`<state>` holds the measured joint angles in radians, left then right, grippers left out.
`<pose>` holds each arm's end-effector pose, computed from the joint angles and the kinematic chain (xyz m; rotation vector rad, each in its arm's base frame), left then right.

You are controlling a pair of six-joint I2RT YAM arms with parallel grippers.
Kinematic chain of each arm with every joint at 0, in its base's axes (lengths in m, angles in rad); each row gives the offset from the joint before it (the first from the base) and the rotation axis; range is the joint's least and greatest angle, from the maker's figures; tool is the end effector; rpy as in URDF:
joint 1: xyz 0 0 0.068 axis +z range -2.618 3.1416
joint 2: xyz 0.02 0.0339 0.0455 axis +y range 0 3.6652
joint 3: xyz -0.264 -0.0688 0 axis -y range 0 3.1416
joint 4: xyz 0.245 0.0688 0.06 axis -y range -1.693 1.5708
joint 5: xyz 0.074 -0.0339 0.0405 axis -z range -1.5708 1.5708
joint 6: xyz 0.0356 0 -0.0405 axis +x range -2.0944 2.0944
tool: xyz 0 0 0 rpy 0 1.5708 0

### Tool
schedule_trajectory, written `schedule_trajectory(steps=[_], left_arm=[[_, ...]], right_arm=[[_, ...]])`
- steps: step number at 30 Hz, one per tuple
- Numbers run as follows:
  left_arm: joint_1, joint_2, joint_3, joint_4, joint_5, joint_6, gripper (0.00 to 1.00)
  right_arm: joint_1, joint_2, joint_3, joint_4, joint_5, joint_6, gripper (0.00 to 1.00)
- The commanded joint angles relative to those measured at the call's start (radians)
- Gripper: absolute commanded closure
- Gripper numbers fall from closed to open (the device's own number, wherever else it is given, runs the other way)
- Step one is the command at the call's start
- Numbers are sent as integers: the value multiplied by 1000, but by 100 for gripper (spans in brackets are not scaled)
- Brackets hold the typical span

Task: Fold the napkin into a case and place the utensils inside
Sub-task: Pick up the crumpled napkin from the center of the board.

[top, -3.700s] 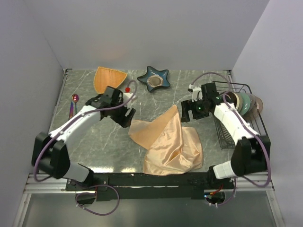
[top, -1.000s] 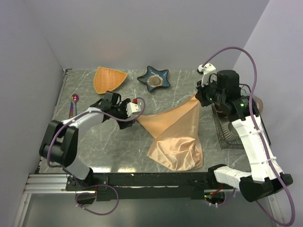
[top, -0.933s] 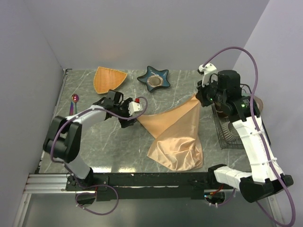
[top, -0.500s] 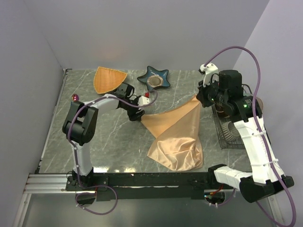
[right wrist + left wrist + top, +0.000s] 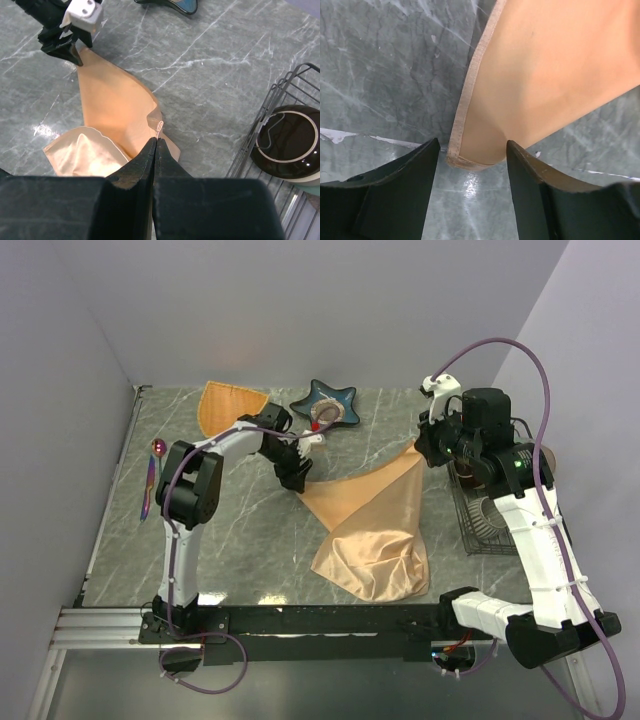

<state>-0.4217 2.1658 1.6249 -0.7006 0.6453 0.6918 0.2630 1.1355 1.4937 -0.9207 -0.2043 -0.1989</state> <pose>0.3945 -0.2005 0.1605 1.5084 2.1480 -0.8096 0.2001 0.0614 0.4369 -0.6041 2.0434 0.2556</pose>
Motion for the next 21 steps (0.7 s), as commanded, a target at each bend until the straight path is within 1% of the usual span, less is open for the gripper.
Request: schedule_trajectory(steps=[1, 2, 5, 6, 8, 9, 11, 12, 14, 15, 17, 18, 20, 21], left_arm=[[18, 77, 61, -115, 62, -122, 37], [21, 83, 64, -119, 94, -132, 37], [26, 100, 66, -116, 126, -172, 44], [26, 103, 64, -119, 145, -179, 52], [26, 108, 67, -126, 162, -198, 60], [27, 104, 67, -128, 177, -201, 68], [34, 86, 55, -117, 186, -224, 74], [38, 77, 38, -97, 192, -238, 80], [50, 49, 26, -82, 209, -270, 87], [60, 42, 21, -76, 212, -288, 99], [70, -1, 13, -65, 226, -310, 99], [80, -24, -5, -36, 223, -345, 99], [86, -125, -26, -1, 177, -382, 99], [86, -212, -45, 21, 133, -434, 99]], right_arm=[[-5, -17, 33, 23, -9, 13, 100], [-5, -16, 33, 23, -10, 13, 100], [-7, -14, 37, 25, -7, 13, 100], [-5, -14, 37, 25, -6, 12, 100], [-5, -16, 39, 25, 2, 10, 100], [-5, -17, 39, 23, 5, 9, 100], [-5, -20, 39, 25, 6, 9, 100], [-5, -20, 39, 23, 5, 10, 100], [-5, -22, 40, 22, 5, 12, 100], [-7, -22, 42, 23, 9, 12, 100], [-5, -23, 49, 23, 14, 9, 100], [-5, -22, 54, 23, 26, 7, 100], [-5, -29, 77, 26, 45, 0, 100], [-5, -31, 88, 28, 69, -5, 100]])
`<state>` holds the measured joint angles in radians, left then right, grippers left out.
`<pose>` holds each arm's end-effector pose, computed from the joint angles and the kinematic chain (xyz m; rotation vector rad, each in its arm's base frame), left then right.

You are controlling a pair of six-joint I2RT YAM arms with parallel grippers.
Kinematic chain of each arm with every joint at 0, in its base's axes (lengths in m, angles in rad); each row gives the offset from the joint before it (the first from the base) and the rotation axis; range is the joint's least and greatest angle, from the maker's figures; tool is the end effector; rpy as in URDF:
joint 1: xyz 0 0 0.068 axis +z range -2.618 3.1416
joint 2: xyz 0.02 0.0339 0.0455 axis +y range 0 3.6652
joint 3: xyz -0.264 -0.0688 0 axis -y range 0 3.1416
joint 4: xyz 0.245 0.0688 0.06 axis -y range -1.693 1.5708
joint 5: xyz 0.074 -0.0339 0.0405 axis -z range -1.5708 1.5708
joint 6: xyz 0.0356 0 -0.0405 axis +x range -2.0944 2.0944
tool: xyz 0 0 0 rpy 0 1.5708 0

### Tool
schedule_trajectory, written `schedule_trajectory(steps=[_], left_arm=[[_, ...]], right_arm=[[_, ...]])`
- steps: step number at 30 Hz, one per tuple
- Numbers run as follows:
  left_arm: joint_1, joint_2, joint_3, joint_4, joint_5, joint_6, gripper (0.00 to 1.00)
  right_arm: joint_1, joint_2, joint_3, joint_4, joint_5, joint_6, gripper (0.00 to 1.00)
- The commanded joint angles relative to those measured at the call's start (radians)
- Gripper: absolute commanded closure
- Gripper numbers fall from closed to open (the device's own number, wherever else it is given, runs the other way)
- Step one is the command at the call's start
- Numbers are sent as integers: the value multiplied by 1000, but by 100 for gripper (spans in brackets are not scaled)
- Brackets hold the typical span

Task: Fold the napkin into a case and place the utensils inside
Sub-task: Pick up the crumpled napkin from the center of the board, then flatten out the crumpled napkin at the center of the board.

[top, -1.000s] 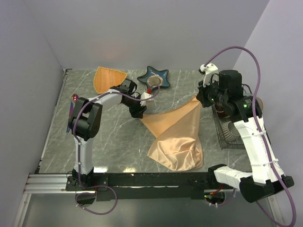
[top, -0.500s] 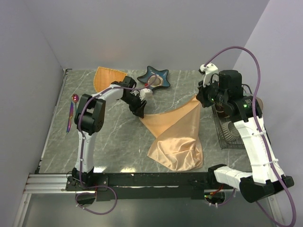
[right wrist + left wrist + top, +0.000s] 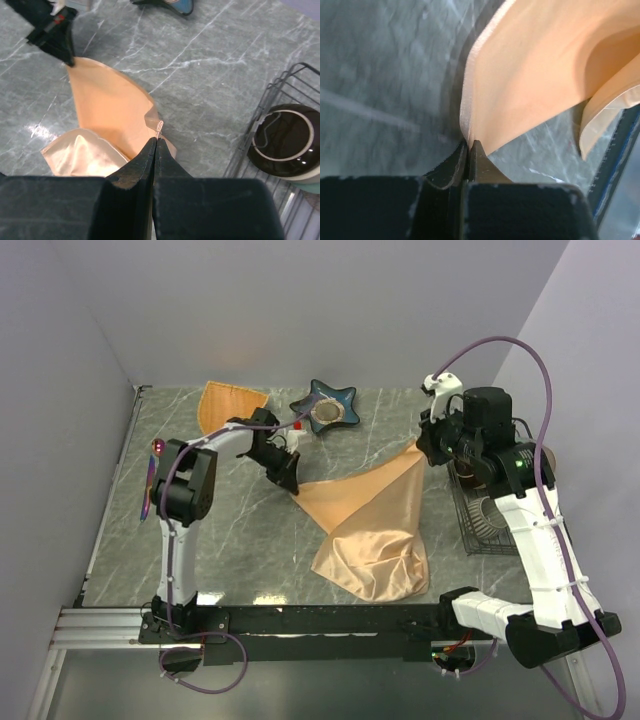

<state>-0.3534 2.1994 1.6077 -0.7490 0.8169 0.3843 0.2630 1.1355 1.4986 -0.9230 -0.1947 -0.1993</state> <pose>0.3987 -0.1747 0.1444 1.0901 2.4488 -1.1537 0.1997 0.0609 0.4381 -0.5988 2.0427 0.2449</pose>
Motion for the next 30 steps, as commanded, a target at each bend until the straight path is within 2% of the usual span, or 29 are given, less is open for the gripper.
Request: schedule_trajectory(steps=[1, 5, 9, 13, 18, 22, 26, 30], left_arm=[[19, -289, -32, 89, -74, -140, 99], [53, -473, 42, 54, -237, -231, 99], [103, -648, 148, -32, -338, -294, 99], [103, -822, 182, -52, -458, -306, 99], [103, -1006, 238, -131, -568, -314, 99], [105, -1150, 221, -200, -599, -298, 99], [113, -1312, 138, -233, -579, -252, 99], [114, -1362, 198, -323, -575, -246, 99]], right_arm=[[-4, -29, 100, 27, 70, -14, 100], [-4, -26, 215, 50, 162, -48, 100], [-5, -49, 252, 195, 238, -57, 100], [-5, -72, 276, 314, 262, -71, 100], [-5, -149, 240, 346, 198, -95, 100], [-5, -264, 164, 343, 59, -109, 100], [-5, -347, 158, 291, -67, -83, 100], [-7, -404, 164, 207, -167, -40, 100]])
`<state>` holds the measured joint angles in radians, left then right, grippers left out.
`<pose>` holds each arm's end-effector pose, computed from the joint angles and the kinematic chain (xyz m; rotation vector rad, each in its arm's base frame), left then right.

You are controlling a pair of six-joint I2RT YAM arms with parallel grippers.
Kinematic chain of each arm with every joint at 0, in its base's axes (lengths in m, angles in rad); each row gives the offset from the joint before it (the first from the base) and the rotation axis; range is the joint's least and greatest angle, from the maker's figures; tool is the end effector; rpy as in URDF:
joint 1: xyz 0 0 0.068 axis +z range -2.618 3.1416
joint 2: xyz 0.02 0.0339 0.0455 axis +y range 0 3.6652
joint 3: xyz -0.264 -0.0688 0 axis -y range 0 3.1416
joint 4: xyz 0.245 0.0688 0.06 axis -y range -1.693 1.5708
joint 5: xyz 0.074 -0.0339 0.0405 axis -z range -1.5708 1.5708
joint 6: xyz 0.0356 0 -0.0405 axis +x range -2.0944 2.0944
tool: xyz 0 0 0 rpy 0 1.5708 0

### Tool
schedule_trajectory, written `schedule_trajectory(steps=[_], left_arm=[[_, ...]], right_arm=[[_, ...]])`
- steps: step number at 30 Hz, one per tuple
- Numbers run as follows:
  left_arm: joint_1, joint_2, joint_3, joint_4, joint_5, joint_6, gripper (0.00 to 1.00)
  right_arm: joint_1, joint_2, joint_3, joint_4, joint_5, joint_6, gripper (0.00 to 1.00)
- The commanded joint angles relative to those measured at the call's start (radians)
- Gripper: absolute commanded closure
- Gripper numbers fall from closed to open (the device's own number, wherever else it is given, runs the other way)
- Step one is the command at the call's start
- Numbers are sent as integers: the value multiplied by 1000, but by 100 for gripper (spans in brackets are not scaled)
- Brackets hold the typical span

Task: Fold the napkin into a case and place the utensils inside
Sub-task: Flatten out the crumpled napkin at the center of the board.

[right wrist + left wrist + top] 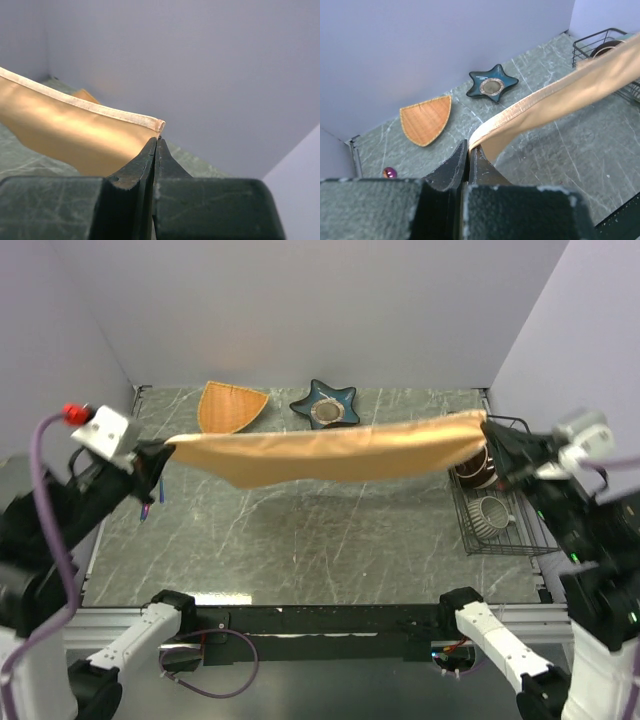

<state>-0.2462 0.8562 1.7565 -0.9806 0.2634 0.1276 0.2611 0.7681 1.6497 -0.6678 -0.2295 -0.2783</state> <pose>0.0562 -0.0237 0.5335 0.5033 1.5790 -0.3075 0.0422 0.0196 0.5472 -0.5459 1.2501 0.1412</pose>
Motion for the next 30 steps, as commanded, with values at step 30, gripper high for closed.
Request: schedule_trajectory(steps=[30], left_arm=[[96, 777, -411, 568, -168, 38, 99]], right_arm=[[-45, 770, -401, 542, 115, 119, 100]])
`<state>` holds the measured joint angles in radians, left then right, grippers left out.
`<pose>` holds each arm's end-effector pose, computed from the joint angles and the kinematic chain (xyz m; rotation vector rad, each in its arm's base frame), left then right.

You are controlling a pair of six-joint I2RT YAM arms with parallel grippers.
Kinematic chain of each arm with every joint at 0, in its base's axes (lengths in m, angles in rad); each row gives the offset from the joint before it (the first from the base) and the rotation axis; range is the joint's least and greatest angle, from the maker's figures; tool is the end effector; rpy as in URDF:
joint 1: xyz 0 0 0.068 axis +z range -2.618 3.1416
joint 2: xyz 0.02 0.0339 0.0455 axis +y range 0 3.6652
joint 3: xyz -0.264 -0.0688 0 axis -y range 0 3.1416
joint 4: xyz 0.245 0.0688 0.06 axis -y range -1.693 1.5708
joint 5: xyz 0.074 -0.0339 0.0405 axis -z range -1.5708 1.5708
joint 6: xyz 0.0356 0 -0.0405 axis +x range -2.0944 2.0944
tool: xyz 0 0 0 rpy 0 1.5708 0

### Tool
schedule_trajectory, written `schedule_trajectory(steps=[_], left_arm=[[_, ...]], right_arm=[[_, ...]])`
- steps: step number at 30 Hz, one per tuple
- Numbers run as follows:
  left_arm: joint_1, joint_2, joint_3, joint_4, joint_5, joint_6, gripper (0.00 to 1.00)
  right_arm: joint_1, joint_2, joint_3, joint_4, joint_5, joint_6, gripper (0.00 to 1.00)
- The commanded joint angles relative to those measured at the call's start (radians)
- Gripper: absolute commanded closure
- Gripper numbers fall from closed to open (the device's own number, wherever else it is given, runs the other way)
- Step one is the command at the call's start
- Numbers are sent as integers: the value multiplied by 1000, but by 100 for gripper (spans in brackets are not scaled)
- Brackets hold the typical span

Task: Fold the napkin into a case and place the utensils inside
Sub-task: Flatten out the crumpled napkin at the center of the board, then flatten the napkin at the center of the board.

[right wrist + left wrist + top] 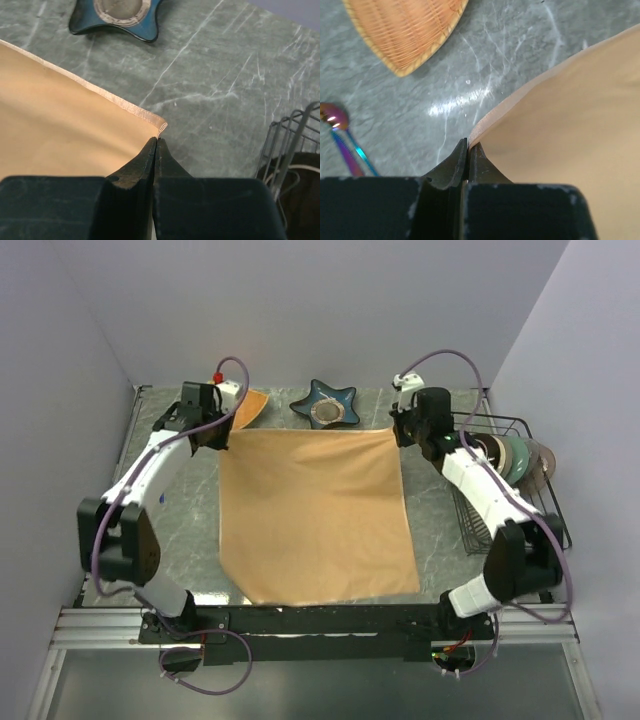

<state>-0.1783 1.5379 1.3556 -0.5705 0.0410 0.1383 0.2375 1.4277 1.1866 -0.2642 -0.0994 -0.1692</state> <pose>0.3374 -0.0623 0.3170 0.3867 2.2914 -0.0678 0.3202 0.0812 0.3216 -0.4788 2.0206 0.1450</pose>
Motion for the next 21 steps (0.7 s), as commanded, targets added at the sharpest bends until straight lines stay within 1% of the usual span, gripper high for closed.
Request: schedule_trajectory(steps=[1, 2, 5, 8, 9, 11, 14, 16, 20, 21], left_arm=[[37, 147, -1, 165, 60, 30, 99], [42, 169, 8, 184, 65, 29, 99], [65, 232, 49, 205, 98, 35, 99], [72, 251, 73, 202, 131, 53, 99], [72, 248, 70, 186, 172, 66, 98], [72, 225, 62, 166, 204, 92, 98], [72, 165, 24, 101, 293, 125, 98], [69, 105, -32, 34, 348, 176, 98], [68, -13, -157, -69, 372, 282, 99], [68, -40, -209, -84, 375, 300, 99]], right_arm=[[-26, 140, 76, 140, -23, 11, 100], [-29, 192, 91, 143, -23, 14, 100], [-44, 264, 146, 151, -37, 28, 100], [-59, 287, 168, 157, -52, 28, 100], [-64, 289, 168, 155, -62, 20, 100], [-76, 280, 166, 132, -78, 5, 100], [-84, 243, 142, 94, -114, -45, 100], [-95, 215, 111, 63, -149, -91, 100], [-98, 113, 41, -58, -209, -194, 100], [-98, 94, 9, -76, -221, -226, 100]])
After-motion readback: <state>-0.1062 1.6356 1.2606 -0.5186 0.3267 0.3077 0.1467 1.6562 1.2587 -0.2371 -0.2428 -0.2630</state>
